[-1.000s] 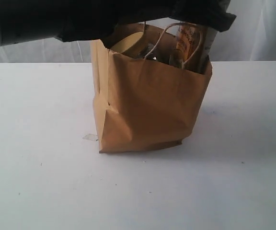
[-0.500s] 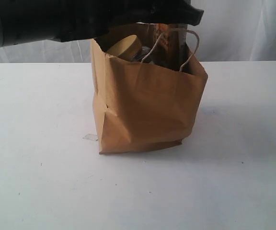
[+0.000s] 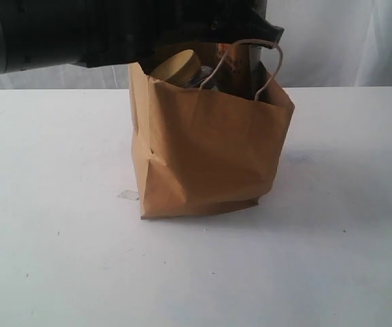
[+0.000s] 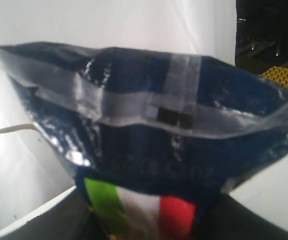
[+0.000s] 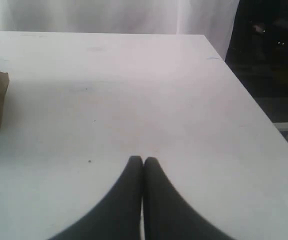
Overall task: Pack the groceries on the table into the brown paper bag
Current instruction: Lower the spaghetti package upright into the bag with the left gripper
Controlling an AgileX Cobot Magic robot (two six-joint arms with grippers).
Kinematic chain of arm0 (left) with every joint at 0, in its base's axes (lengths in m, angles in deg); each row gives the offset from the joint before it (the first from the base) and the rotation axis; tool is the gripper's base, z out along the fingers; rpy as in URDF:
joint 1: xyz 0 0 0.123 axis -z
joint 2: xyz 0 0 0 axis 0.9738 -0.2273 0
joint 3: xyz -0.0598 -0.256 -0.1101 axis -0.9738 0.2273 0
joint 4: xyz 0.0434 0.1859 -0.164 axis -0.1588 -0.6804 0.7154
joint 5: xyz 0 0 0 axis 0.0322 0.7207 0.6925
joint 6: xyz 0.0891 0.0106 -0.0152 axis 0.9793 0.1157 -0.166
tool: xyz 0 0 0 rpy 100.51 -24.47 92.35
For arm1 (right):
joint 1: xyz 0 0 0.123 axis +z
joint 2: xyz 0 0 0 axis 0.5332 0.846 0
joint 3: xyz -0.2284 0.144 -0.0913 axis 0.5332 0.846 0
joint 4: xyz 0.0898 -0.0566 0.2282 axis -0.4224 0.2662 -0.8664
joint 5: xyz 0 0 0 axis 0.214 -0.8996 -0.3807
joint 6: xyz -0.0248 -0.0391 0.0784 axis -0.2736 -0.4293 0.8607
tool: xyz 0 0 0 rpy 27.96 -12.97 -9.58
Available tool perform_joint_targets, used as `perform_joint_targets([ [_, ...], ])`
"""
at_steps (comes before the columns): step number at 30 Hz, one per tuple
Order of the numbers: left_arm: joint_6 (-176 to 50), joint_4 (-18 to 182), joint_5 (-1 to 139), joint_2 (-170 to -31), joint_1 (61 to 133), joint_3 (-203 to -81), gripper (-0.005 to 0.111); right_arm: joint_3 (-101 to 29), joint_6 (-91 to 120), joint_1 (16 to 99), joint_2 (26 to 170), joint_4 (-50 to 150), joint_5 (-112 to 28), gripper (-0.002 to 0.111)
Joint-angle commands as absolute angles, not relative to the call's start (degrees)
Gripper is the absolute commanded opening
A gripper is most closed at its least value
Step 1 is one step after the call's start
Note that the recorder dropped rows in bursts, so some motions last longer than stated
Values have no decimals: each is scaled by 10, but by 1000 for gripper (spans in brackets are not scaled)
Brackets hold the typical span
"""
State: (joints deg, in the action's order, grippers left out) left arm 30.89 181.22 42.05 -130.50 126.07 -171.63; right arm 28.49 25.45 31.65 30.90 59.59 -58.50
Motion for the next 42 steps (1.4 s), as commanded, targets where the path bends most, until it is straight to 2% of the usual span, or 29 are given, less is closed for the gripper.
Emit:
perform_joint_targets([
  [1,326,1823,372,-1299,1255,-1705,50,286,256,318,306,598,-585,0],
  [16,326,1823,373,-1299,1255,-1687,50,286,256,318,306,598,-585,0],
  [28,349,1823,353,-1298,1255,-1745,50,286,267,318,306,598,-585,0],
  [37,393,1823,295,-1298,1255,-1745,50,286,267,318,306,598,-585,0],
  [39,393,1823,283,-1298,1255,-1745,54,286,267,318,306,598,-585,0],
  [42,393,1823,282,-1299,1255,-1745,67,286,267,318,306,598,-585,0],
])
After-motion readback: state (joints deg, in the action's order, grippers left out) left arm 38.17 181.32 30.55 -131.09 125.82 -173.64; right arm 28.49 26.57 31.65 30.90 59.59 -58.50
